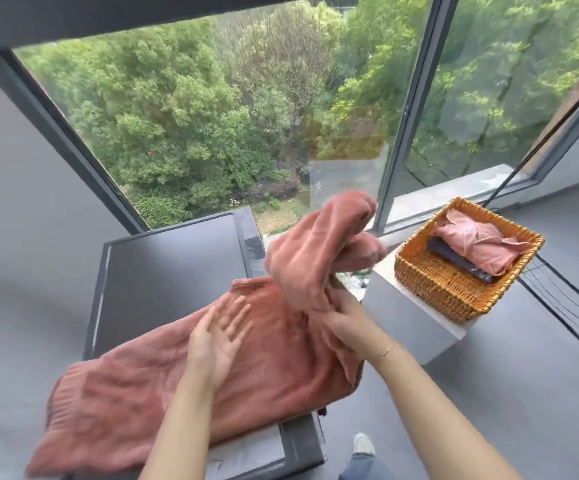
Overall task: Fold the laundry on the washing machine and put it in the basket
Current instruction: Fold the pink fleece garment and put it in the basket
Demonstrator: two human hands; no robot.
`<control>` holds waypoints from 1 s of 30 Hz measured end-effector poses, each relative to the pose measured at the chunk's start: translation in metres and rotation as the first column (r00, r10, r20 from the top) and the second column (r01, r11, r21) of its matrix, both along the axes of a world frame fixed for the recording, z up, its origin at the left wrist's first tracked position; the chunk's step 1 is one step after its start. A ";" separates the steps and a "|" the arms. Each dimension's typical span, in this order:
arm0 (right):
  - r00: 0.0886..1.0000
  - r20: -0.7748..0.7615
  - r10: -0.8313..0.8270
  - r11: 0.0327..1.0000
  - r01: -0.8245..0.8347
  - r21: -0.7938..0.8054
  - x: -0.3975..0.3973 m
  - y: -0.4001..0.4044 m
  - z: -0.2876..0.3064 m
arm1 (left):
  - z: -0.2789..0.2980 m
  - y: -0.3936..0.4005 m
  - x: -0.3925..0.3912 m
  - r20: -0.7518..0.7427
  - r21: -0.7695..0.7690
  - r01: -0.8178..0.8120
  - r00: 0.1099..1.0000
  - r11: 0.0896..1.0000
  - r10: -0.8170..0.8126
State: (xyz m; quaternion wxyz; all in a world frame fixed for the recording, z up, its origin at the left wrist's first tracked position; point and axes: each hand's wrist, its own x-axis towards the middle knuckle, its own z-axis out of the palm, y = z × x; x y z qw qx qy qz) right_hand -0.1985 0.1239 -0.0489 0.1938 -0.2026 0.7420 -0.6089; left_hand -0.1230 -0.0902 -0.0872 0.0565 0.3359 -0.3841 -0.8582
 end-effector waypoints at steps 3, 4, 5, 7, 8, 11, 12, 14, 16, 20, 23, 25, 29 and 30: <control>0.843 -0.347 0.411 0.846 -0.211 0.490 0.038 -0.037 -0.044 | -0.006 -0.037 0.042 0.040 0.155 -0.124 0.992 0.980 0.119; 0.773 -0.307 0.555 0.729 -0.274 0.627 0.052 -0.043 -0.057 | -0.010 -0.045 0.053 0.080 0.176 -0.163 0.985 0.971 0.151; 0.734 -0.250 0.631 0.638 -0.309 0.705 0.060 -0.046 -0.070 | -0.011 -0.052 0.065 0.106 0.188 -0.189 0.979 0.964 0.172; 0.744 -0.194 0.639 0.605 -0.330 0.725 0.068 -0.048 -0.081 | -0.012 -0.060 0.082 0.090 0.213 -0.248 0.968 0.945 0.234; 0.763 -0.176 0.622 0.630 -0.353 0.692 0.068 -0.051 -0.080 | -0.013 -0.064 0.089 0.073 0.233 -0.279 0.960 0.932 0.269; 0.888 0.033 0.458 0.786 -0.422 0.451 0.061 -0.054 -0.064 | -0.012 -0.063 0.094 0.039 0.272 -0.273 0.961 0.923 0.273; 0.926 0.103 0.363 0.861 -0.376 0.344 0.060 -0.057 -0.058 | -0.013 -0.064 0.096 0.038 0.283 -0.267 0.963 0.921 0.267; 0.966 0.228 0.118 0.966 -0.165 0.198 0.060 -0.065 -0.047 | -0.013 -0.066 0.101 0.034 0.281 -0.230 0.973 0.932 0.230; 0.923 0.366 -0.119 0.992 0.093 0.087 0.054 -0.072 -0.045 | -0.015 -0.069 0.108 0.022 0.220 -0.149 0.989 0.964 0.148; 0.794 0.543 -0.273 0.947 0.322 0.006 0.043 -0.091 -0.047 | -0.007 -0.077 0.121 0.154 -0.328 0.202 0.975 0.923 -0.159; 0.791 0.481 -0.378 0.900 0.435 -0.008 0.042 -0.101 -0.049 | -0.003 -0.080 0.114 0.383 -0.708 0.340 0.921 0.619 -0.067; 0.797 0.405 -0.448 0.860 0.508 -0.049 0.041 -0.105 -0.040 | 0.001 -0.080 0.108 0.396 -0.738 0.310 0.918 0.600 0.013; 0.817 0.108 -0.567 0.797 0.577 -0.181 0.043 -0.104 0.002 | 0.018 -0.078 0.112 0.115 -0.577 -0.025 0.987 0.817 0.112; 0.816 -0.007 -0.577 0.799 0.564 -0.209 0.046 -0.105 0.010 | 0.019 -0.078 0.114 0.083 -0.554 -0.079 0.985 0.829 0.149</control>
